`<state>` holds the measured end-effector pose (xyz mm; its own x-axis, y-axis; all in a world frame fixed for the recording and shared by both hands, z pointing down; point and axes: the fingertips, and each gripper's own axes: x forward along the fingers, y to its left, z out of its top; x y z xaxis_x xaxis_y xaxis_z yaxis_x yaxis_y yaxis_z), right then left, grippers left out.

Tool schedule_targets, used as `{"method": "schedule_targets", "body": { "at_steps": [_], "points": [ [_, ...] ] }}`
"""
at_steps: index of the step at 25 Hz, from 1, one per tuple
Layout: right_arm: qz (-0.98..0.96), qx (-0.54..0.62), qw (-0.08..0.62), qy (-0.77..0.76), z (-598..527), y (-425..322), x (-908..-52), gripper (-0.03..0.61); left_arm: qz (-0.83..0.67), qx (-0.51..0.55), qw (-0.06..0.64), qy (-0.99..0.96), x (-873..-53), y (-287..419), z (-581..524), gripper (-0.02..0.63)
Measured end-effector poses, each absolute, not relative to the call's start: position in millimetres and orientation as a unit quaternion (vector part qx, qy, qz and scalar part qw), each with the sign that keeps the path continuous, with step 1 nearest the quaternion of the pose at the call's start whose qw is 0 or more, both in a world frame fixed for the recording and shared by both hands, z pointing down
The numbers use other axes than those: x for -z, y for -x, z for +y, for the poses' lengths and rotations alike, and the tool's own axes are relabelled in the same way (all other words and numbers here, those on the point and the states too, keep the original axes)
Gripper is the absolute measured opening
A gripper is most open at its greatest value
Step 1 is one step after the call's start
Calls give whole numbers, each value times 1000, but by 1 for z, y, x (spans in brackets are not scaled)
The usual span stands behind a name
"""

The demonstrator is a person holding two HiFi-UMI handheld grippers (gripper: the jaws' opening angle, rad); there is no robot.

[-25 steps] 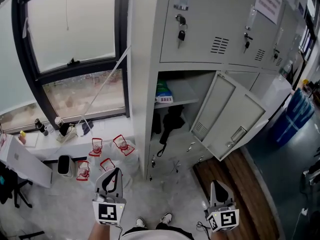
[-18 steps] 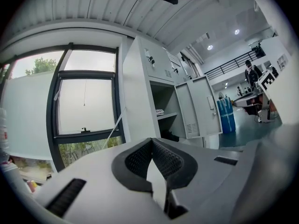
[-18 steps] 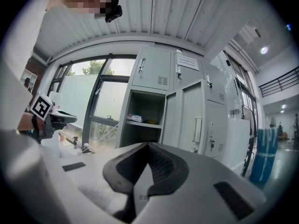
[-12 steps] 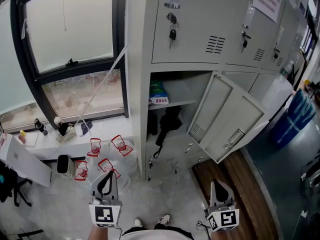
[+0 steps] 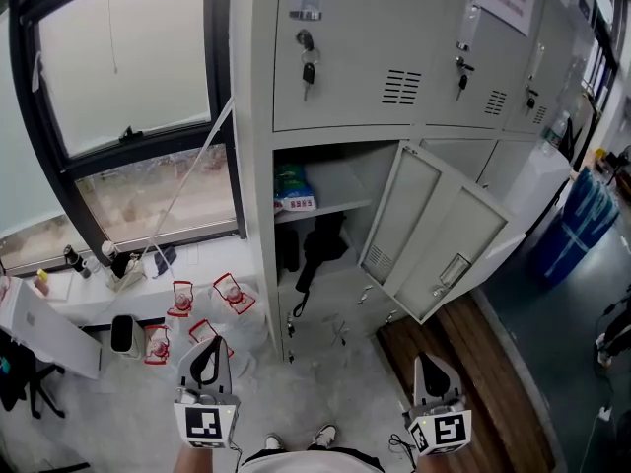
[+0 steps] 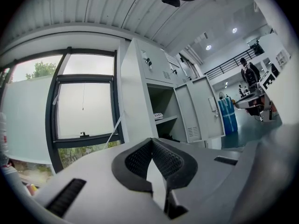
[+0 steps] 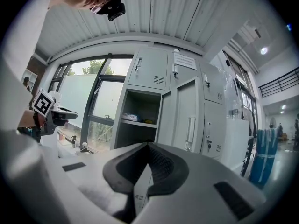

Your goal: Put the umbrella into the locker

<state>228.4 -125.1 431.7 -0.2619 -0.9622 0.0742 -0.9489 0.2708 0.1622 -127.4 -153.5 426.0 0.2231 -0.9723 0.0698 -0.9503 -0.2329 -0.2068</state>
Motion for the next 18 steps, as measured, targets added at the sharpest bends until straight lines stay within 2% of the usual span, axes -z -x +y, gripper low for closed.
{"method": "schedule_targets", "body": {
  "at_steps": [18],
  "points": [
    [-797,53,81,-596,-130,-222,-421,15,601,82,62,793,-418,118,-160,21]
  ]
}}
